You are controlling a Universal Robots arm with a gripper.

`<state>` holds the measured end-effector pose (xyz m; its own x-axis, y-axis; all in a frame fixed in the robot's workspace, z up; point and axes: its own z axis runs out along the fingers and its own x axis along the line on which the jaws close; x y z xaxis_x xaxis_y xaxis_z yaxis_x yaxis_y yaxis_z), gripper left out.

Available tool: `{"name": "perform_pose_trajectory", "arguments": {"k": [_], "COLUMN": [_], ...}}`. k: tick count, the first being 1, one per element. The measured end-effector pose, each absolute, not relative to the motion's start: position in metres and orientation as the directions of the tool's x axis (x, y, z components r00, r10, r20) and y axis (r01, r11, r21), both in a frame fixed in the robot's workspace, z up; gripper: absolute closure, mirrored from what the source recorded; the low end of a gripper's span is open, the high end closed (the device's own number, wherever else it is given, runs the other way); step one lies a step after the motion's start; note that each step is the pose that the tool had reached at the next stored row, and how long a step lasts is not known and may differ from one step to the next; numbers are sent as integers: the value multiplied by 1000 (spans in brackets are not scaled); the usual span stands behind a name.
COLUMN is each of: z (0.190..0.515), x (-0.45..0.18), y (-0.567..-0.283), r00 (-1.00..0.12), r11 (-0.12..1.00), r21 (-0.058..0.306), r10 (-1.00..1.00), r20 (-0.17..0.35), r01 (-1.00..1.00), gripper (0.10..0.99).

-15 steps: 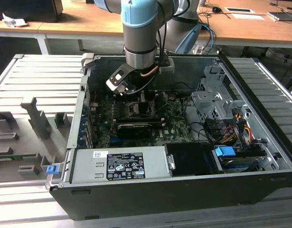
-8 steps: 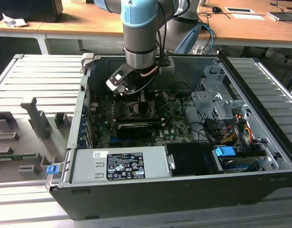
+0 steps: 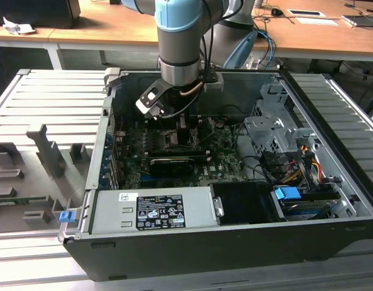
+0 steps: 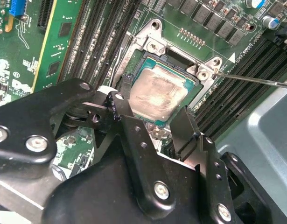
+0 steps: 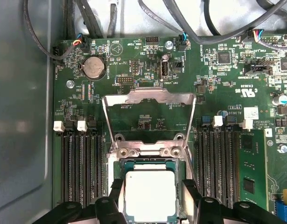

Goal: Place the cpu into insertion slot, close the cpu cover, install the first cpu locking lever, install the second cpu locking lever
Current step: 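Place the cpu into insertion slot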

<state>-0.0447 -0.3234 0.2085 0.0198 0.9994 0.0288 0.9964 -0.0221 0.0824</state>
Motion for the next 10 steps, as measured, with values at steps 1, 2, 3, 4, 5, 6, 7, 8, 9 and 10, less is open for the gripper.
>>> {"name": "perform_pose_trajectory", "arguments": {"k": [1,2,3,4,5,6,7,8,9,10], "z": [210,211,212,213,214,215,215,216,216,217], "x": [-45,-45,-45,-45,-45,-45,-45,-45,-45,-45], "y": [-323,-323,-323,-323,-323,-323,-323,-323,-323,-323], "r00": [20,20,20,20,20,20,20,20,20,20], "r11": [-22,-22,-22,-22,-22,-22,-22,-22,-22,-22], "r21": [82,82,82,81,80,80,80,80,80,80], "r10": [999,999,999,999,999,999,999,999,999,999], "r20": [29,29,29,29,28,28,28,27,27,27], "r01": [996,996,996,996,997,997,997,997,997,997], "gripper": [482,482,498,565,627,686,745,808,808,867]}}
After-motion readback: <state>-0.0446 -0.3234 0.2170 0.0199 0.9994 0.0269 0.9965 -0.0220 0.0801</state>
